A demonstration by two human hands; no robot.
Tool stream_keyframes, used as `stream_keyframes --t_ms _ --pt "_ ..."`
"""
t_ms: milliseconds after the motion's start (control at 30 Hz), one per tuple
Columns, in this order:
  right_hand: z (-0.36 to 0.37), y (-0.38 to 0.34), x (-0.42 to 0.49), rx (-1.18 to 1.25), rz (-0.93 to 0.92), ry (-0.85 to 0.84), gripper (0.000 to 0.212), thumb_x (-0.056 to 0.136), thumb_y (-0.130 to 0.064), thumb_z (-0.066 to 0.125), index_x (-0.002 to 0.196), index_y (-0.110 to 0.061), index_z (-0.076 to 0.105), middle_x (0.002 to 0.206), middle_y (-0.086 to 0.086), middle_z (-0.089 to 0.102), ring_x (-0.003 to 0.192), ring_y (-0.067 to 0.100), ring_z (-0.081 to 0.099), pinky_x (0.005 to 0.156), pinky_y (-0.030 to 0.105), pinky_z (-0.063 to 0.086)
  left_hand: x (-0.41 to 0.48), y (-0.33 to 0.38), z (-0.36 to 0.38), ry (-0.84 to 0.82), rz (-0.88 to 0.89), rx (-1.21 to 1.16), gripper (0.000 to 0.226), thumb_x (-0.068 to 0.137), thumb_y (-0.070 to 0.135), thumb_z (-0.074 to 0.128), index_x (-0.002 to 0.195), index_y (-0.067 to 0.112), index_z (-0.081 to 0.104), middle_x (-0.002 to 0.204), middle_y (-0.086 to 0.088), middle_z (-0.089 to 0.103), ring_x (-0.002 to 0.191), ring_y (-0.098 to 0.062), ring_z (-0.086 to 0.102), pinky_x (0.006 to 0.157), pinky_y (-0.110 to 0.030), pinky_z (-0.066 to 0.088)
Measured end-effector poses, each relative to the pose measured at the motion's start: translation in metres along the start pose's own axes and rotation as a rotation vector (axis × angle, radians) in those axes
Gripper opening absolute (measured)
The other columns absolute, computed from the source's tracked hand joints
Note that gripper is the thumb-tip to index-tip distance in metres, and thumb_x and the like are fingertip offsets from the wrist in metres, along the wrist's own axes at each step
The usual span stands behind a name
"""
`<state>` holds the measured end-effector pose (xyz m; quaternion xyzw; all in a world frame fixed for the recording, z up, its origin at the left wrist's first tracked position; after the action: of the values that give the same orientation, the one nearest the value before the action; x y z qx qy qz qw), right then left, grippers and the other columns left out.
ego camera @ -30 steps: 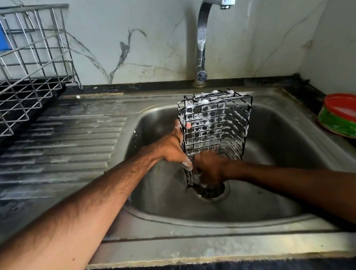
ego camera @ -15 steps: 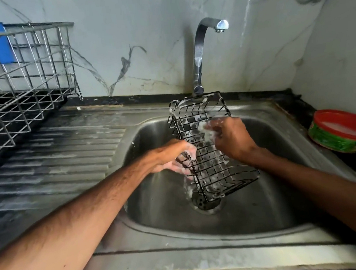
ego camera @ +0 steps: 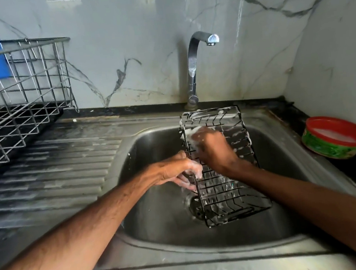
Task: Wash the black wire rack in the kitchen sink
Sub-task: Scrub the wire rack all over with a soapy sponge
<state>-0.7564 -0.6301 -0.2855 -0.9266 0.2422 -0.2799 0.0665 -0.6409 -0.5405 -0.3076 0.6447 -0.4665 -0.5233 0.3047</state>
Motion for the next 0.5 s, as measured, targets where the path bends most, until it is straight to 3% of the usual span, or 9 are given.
stream_keyframes --t_ms 33,100,167,233,333,400,500 --pt "0.003 -0.007 -0.003 -0.005 -0.064 -0.039 0.013 0.089 0.004 0.059 0.095 -0.003 0.069 0.093 0.008 0.063 0.069 0.012 0.059 0.053 0.007 0.035 0.001 0.0 0.002 -0.009 0.002 0.012 0.047 0.061 0.021 0.074 0.096 -0.008 0.062 0.1 -0.012 0.052 0.082 -0.02 0.069 0.071 -0.025 0.059" --pt "0.009 -0.008 -0.004 -0.046 -0.15 -0.09 0.012 0.085 0.008 0.062 0.09 -0.003 0.067 0.092 0.012 0.063 0.071 0.023 0.062 0.056 0.017 0.043 0.001 0.0 0.002 -0.013 -0.002 0.015 0.028 0.064 0.018 0.072 0.08 -0.002 0.061 0.084 -0.009 0.05 0.065 -0.013 0.066 0.071 -0.025 0.059" --pt "0.0 0.006 0.001 -0.092 -0.089 -0.042 0.013 0.097 -0.008 0.059 0.107 -0.009 0.066 0.102 0.01 0.063 0.078 0.021 0.064 0.062 0.027 0.053 0.002 -0.001 0.0 0.003 0.01 0.019 0.029 0.063 0.021 0.074 0.08 0.003 0.059 0.093 -0.014 0.052 0.072 -0.017 0.063 0.073 -0.029 0.06" --pt "-0.014 0.027 0.003 -0.153 0.075 -0.042 0.021 0.102 -0.019 0.051 0.12 -0.014 0.062 0.116 0.009 0.06 0.087 0.018 0.061 0.071 0.026 0.05 0.001 -0.001 -0.001 0.0 0.023 0.021 0.024 0.07 0.018 0.073 0.087 0.007 0.06 0.106 -0.015 0.054 0.084 -0.02 0.061 0.074 -0.031 0.061" --pt "-0.025 0.043 -0.001 -0.317 0.162 -0.044 0.03 0.096 -0.005 0.058 0.126 -0.006 0.059 0.119 0.013 0.061 0.1 0.025 0.063 0.081 0.032 0.052 -0.001 -0.002 0.0 0.016 0.032 0.048 0.013 0.084 0.011 0.072 0.089 0.008 0.06 0.111 -0.001 0.058 0.094 -0.022 0.063 0.071 -0.029 0.061" --pt "-0.02 0.037 0.001 -0.245 0.141 -0.051 0.024 0.096 -0.002 0.055 0.116 -0.01 0.066 0.107 0.005 0.062 0.09 0.02 0.065 0.074 0.027 0.054 0.001 -0.002 0.001 0.02 0.033 0.061 0.011 0.083 0.01 0.072 0.087 0.006 0.062 0.107 -0.002 0.06 0.092 -0.023 0.064 0.07 -0.029 0.062" --pt "-0.004 0.009 0.002 -0.084 -0.037 -0.109 0.026 0.102 -0.009 0.044 0.098 -0.018 0.068 0.097 -0.002 0.059 0.071 0.006 0.056 0.06 0.019 0.043 0.001 -0.002 0.0 0.012 0.006 0.039 0.017 0.07 0.02 0.072 0.081 0.008 0.069 0.113 -0.013 0.065 0.09 -0.024 0.069 0.071 -0.028 0.061"
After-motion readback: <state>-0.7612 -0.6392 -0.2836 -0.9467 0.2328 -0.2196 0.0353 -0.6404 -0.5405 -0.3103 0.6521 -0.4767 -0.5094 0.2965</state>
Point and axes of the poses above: each hand's wrist, its own x-axis towards the middle knuckle, its own z-axis out of the palm, y = z × x, the point moved 2 cm from there along x, towards the middle knuckle
